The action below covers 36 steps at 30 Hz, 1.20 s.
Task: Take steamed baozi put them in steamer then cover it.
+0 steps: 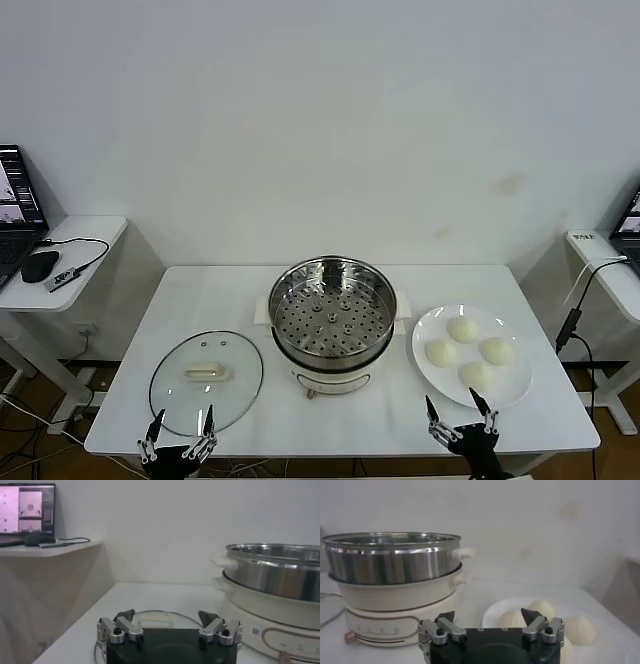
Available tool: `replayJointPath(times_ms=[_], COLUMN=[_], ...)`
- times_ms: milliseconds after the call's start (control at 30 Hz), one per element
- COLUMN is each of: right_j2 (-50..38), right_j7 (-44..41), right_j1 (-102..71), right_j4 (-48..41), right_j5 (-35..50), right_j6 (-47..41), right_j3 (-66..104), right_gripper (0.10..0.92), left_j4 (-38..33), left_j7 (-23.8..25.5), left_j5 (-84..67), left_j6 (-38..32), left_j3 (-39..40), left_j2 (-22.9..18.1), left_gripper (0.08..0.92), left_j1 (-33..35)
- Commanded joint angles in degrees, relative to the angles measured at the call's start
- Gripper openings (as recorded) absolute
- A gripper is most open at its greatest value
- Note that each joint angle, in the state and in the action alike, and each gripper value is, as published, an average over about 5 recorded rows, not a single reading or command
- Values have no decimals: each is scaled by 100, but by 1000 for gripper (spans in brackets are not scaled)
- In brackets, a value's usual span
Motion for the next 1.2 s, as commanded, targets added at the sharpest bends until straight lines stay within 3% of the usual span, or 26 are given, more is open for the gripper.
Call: replayJointPath(times_ms=[33, 300, 700, 1000, 1200], right_j2=[-288, -1255, -3555, -4964, -5060], right_j7=[59, -243, -2280, -3927, -4795], right_j1=[259, 1051, 2869, 4929, 7589], right_j4=[-55, -423, -1459, -2620, -3705], right_j5=[-1026, -2426, -3234, -2795, -2558], right_j6=[59, -49, -694, -624, -594], right_j3=[265, 911, 608, -1485, -4177], right_gripper=[823, 823, 823, 823, 823], left_j4=[-109, -162, -192, -188, -221], left_j7=[63, 288, 298, 296, 293], left_j5=[295, 674, 811, 962, 986], left_j6=[165, 216, 229, 241, 259], left_j3=[-4, -119, -195, -154, -199], left_j2=[34, 67, 84, 88, 97], left_gripper=[823, 823, 823, 823, 823], left_j1=[-45, -241, -354, -406, -449])
